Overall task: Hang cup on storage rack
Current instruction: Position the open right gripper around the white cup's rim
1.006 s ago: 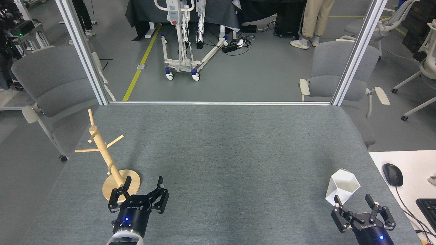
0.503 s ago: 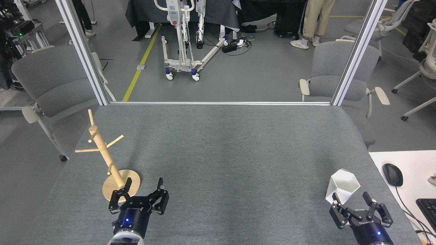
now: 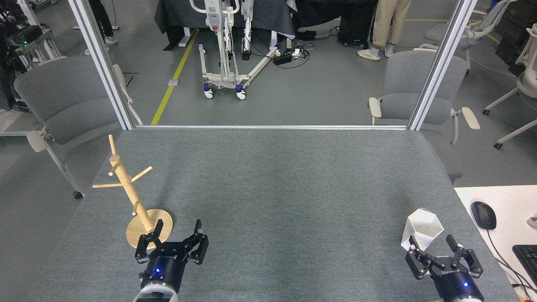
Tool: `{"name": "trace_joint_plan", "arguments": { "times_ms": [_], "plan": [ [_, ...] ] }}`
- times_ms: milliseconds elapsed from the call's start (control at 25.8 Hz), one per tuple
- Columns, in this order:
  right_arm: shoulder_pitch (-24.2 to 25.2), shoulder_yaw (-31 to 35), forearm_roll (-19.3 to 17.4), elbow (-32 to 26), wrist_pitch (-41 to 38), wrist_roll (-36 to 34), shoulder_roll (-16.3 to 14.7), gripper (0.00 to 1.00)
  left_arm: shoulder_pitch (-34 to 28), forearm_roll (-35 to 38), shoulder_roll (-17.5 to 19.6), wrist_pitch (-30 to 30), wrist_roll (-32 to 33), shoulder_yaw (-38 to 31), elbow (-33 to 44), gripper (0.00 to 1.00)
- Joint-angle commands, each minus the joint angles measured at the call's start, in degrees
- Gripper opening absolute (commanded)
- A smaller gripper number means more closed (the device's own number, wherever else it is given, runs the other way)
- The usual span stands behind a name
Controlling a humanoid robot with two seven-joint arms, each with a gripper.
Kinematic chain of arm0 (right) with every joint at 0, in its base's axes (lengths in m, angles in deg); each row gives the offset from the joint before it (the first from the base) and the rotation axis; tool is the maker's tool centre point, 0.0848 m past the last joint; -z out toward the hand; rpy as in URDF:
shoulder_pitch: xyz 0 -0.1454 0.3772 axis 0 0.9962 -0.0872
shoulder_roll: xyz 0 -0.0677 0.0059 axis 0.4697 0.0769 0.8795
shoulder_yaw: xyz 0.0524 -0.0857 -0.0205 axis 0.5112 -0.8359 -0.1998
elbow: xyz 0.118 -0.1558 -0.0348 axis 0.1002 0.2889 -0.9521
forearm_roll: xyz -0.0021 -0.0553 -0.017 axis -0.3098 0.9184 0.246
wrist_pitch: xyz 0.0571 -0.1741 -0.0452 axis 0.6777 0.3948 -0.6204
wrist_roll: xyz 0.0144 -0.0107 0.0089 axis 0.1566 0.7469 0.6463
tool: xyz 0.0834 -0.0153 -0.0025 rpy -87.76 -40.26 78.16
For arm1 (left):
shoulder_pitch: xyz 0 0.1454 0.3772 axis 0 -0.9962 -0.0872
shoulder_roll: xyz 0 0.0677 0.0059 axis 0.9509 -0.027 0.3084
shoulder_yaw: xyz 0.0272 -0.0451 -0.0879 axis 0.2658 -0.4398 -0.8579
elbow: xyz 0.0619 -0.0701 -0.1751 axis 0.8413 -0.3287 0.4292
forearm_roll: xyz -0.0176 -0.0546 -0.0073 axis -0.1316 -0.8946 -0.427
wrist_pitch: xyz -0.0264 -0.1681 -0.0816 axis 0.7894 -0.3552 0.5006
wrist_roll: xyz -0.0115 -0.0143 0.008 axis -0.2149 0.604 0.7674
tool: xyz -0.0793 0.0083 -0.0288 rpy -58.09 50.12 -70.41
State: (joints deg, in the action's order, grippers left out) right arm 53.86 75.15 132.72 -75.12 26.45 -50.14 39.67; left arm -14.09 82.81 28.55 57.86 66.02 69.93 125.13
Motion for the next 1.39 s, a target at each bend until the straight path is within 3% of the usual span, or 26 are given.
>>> {"name": "trace_joint_plan", "arguments": {
  "times_ms": [0, 1354],
  "plan": [
    [-0.31, -0.01, -0.06, 0.38, -0.02, -0.02, -0.08, 0.99, 0.36, 0.06, 0.02, -0.04, -0.01, -0.03, -0.63, 1.00],
    [-6.20, -0.09, 0.11, 8.03, 1.30, 0.07, -0.26, 0.99, 2.38, -0.03, -0.07, -0.04, 0.07, 0.06, -3.35, 1.00]
  ]
}}
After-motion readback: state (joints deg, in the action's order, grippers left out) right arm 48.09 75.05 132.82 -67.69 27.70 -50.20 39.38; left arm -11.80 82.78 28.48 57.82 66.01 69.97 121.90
